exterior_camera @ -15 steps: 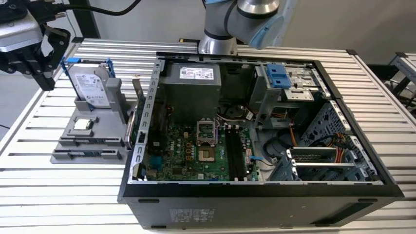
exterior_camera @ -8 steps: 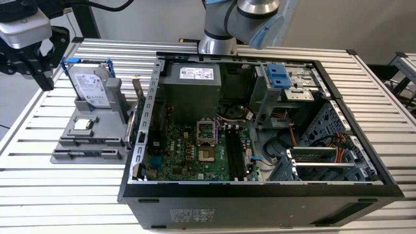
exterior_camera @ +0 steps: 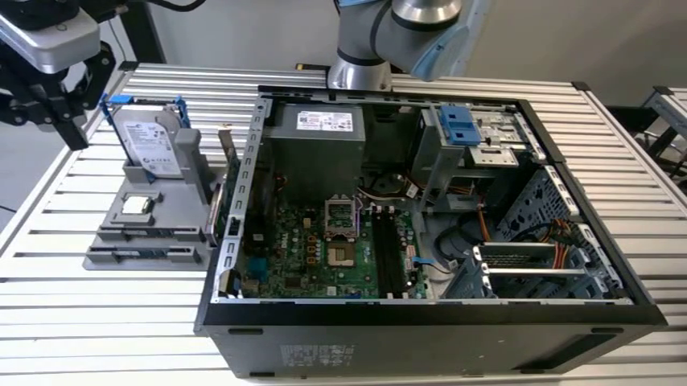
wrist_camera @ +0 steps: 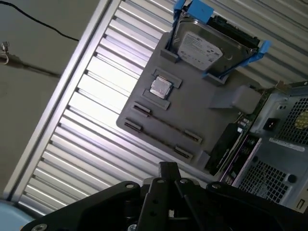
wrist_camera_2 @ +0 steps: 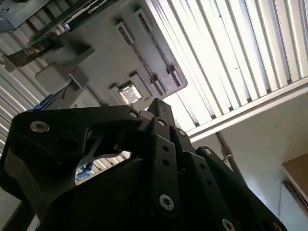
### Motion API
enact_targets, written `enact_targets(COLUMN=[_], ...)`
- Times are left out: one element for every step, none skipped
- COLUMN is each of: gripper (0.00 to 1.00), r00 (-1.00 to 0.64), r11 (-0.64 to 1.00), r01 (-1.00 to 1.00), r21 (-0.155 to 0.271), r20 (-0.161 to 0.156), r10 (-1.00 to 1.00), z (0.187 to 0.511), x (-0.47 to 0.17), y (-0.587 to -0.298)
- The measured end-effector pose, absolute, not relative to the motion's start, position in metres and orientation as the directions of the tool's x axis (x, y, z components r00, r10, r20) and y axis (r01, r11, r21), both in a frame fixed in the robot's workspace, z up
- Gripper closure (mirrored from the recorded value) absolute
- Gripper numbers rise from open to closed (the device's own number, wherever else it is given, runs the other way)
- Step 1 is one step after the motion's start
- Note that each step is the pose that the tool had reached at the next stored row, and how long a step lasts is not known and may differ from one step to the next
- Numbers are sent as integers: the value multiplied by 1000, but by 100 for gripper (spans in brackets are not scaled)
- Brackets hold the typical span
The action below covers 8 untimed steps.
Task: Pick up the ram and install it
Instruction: 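Pick up the ram and move it above insertion slot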
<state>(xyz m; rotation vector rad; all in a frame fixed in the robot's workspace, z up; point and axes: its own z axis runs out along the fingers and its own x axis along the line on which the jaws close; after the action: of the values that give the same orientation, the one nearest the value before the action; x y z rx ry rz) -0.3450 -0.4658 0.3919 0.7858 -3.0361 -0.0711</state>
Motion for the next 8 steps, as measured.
enact_targets(gripper=[100, 100, 100, 100, 100, 100, 100, 100], r00=[-866, -856, -847, -837, -827, -816, -805, -795], r11=[865, 855, 846, 836, 826, 815, 804, 794], r01=[-500, -516, -532, -547, -562, -577, -592, -607], r21=[45, 45, 45, 44, 44, 44, 44, 44], r20=[-7, -7, -7, -6, -6, -6, -6, -6], r10=[-501, -517, -532, -548, -562, -578, -593, -607], z=[392, 392, 392, 392, 392, 392, 392, 392], x=[-345, -345, -345, -345, -345, -345, -345, -345], y=[-466, -466, -466, -466, -466, -466, -466, -466])
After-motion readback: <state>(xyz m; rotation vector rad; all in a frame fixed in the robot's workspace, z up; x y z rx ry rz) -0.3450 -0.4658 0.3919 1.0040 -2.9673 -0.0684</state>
